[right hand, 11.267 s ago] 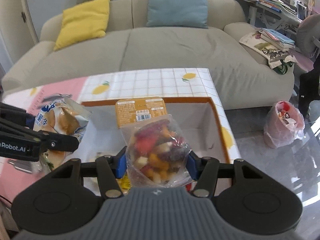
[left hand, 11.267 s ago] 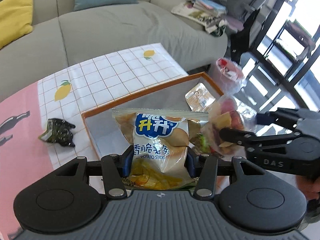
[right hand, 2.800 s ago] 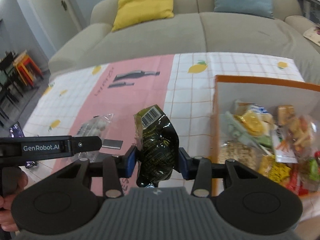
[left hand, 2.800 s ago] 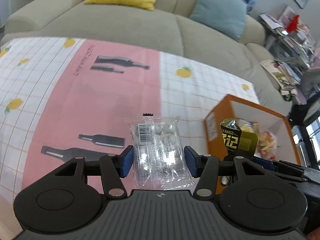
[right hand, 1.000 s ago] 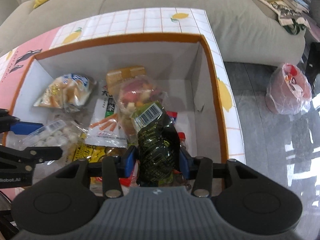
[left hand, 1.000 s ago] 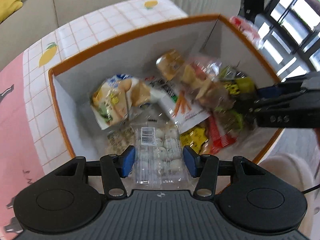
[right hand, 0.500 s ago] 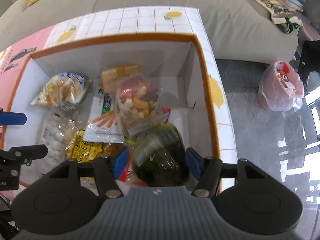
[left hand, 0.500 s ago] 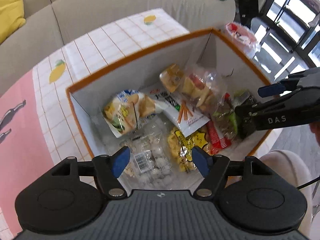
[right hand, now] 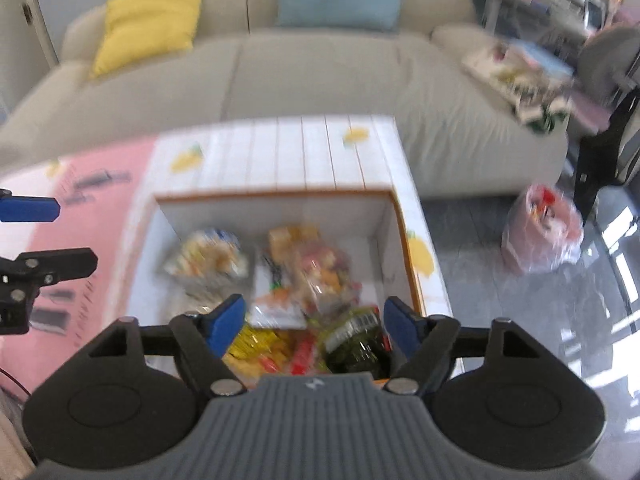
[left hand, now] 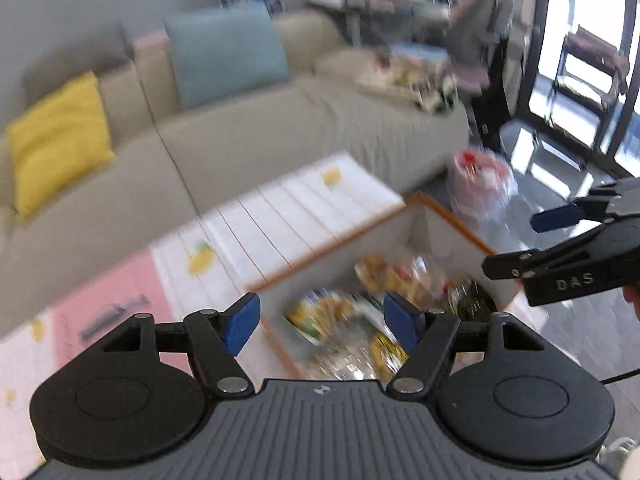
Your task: Organize snacks
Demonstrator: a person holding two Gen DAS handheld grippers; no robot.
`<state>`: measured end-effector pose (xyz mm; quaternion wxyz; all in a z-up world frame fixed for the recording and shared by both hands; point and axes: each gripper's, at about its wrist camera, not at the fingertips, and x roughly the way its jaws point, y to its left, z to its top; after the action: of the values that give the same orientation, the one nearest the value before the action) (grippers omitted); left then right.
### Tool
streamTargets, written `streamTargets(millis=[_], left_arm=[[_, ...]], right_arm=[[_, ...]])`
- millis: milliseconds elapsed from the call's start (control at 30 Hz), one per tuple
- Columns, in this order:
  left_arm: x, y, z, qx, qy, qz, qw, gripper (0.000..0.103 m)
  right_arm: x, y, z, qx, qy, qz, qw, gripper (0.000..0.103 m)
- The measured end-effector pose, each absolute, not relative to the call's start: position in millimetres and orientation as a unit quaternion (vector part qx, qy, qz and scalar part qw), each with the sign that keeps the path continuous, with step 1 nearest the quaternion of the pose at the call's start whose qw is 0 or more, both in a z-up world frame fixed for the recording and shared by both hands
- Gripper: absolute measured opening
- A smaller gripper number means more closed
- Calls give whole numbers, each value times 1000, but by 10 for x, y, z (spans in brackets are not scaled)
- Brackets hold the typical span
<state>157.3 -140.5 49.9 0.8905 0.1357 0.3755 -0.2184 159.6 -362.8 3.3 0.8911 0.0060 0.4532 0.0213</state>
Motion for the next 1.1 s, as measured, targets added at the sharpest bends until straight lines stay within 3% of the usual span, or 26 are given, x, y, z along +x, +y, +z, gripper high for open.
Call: streamTargets(millis=[333,500,1100], left_arm=[[665,-895,1051,115,217,-140,959,90],[442,-710,972,90,187,-90,974,91],[103,-247,311,52,338,-28,939,91]], right_arm=[[582,-2957,786,-6,278,-27,960,94],[253,-2690,739,16,260,-46,964,95],[-268,-2106,176,-6,284,-35,958,100]])
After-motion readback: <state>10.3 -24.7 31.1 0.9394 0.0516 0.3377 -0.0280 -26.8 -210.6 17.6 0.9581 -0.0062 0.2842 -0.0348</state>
